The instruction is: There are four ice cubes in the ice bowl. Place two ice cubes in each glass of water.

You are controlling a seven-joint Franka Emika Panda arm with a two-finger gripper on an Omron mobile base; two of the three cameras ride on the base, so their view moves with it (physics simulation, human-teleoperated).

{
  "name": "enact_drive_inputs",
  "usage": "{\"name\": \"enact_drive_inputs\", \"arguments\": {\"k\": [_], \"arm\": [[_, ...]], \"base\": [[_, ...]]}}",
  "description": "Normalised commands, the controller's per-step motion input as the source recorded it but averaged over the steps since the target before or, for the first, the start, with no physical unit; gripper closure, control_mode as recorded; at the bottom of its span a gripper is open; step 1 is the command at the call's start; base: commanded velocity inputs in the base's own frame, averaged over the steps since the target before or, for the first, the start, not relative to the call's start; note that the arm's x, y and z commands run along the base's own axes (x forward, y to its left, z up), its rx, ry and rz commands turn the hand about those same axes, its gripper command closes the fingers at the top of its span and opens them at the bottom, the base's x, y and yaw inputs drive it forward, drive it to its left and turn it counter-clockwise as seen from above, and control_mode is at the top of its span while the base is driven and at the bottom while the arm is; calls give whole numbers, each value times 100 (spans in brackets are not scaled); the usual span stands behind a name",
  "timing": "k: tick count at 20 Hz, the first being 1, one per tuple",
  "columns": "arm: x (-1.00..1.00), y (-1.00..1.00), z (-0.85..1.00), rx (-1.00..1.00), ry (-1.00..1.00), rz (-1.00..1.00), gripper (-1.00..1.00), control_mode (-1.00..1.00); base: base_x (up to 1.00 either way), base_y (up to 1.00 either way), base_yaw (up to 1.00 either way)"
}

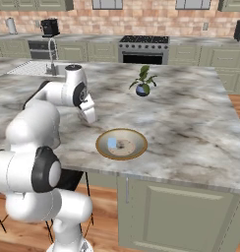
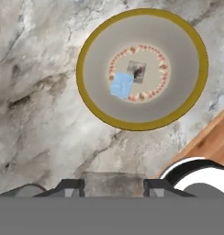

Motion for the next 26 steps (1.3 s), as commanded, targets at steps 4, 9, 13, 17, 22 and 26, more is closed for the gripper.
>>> {"name": "enact_drive_inputs", "arguments": {"k": [4,9,13,17,22,26], "arm": [[-25,53,17,8,0,19,100,-100],[-2,51,9,9,0,21,100,-100],[0,44,0,5,0,24,100,-100],[0,44,0,1,0,27,100,-100],[9,49,-2,0,0,24,100,-100],[13,49,-19,0,0,21,100,-100]], "base": [[0,0,0],[0,0,0],[0,0,0],[0,0,0],[0,0,0],[0,0,0]]}}
